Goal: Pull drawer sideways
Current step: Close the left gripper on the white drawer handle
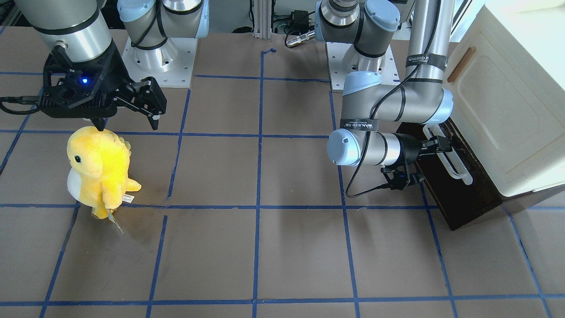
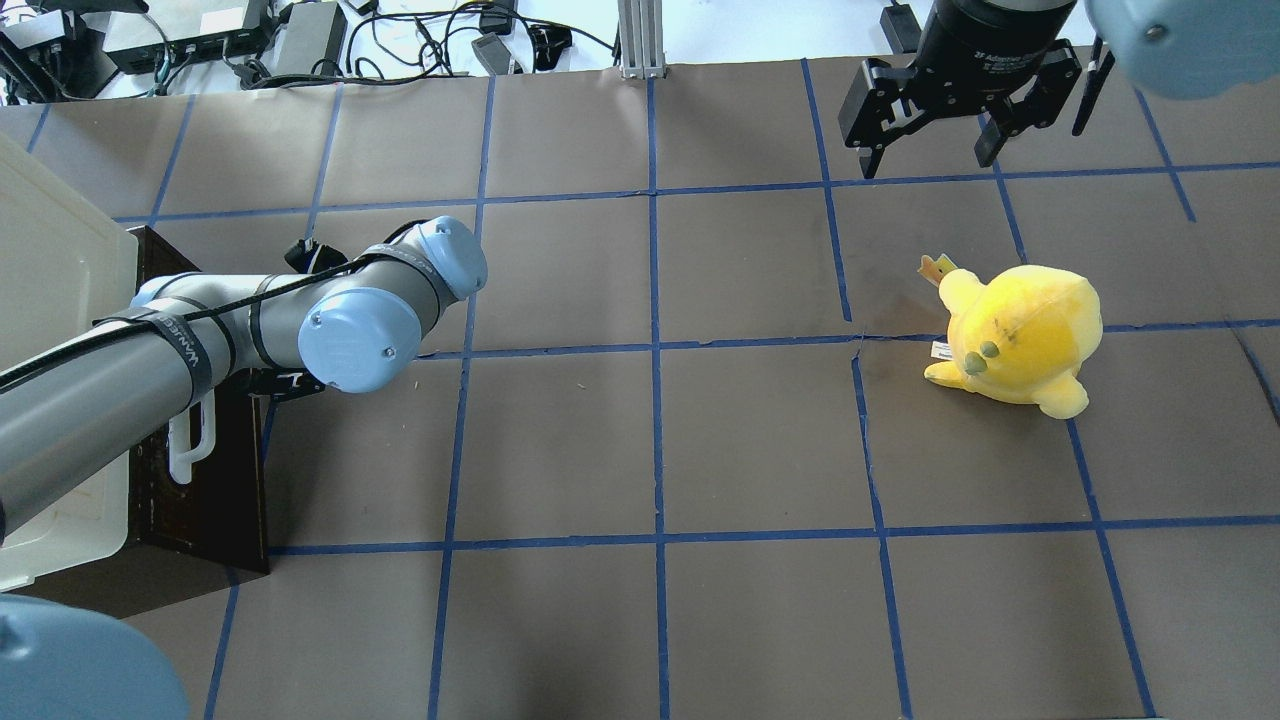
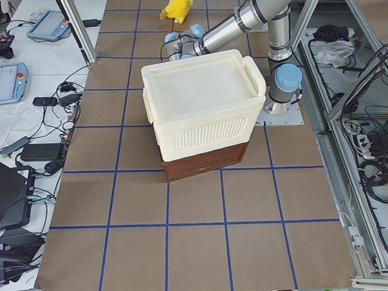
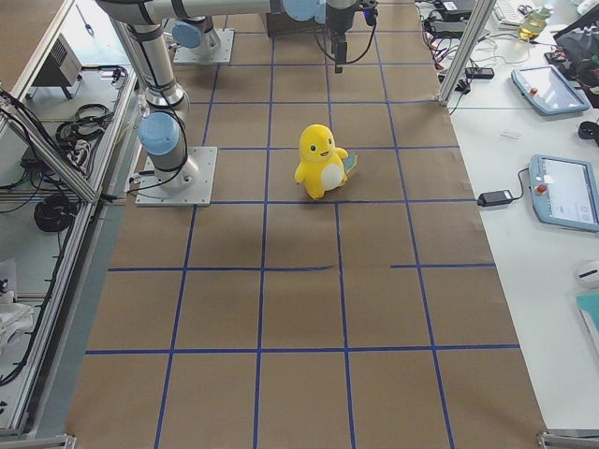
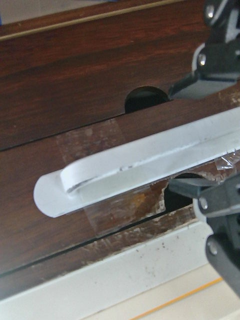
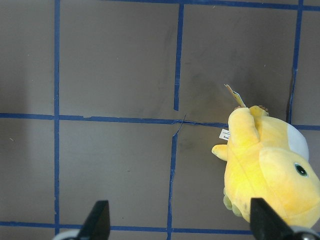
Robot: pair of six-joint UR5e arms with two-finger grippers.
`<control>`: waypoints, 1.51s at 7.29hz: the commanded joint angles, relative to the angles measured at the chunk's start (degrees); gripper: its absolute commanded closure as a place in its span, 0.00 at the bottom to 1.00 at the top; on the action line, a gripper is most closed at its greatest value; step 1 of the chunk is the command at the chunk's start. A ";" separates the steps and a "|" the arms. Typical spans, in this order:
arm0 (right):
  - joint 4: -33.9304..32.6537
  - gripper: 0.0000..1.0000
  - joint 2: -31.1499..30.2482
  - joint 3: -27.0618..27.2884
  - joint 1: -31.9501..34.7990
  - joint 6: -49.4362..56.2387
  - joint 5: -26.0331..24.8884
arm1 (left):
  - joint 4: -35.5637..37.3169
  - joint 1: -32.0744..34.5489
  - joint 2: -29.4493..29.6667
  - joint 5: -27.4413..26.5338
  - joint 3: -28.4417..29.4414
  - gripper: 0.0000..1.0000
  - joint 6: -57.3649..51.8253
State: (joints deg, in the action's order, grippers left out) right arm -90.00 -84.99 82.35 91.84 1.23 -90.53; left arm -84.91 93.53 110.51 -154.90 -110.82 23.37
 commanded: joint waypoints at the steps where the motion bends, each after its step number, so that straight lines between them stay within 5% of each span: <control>1: 0.00 0.00 0.00 0.00 0.00 0.00 0.00 | -0.25 -0.01 0.06 0.04 -0.01 0.42 -0.08; 11: 0.00 0.00 0.00 0.00 0.00 0.00 0.00 | -0.25 -0.36 0.15 0.12 -0.01 0.55 0.18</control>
State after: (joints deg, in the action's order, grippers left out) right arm -90.00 -84.99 82.35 91.85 1.23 -90.53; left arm -85.17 93.20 110.70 -154.77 -110.83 23.55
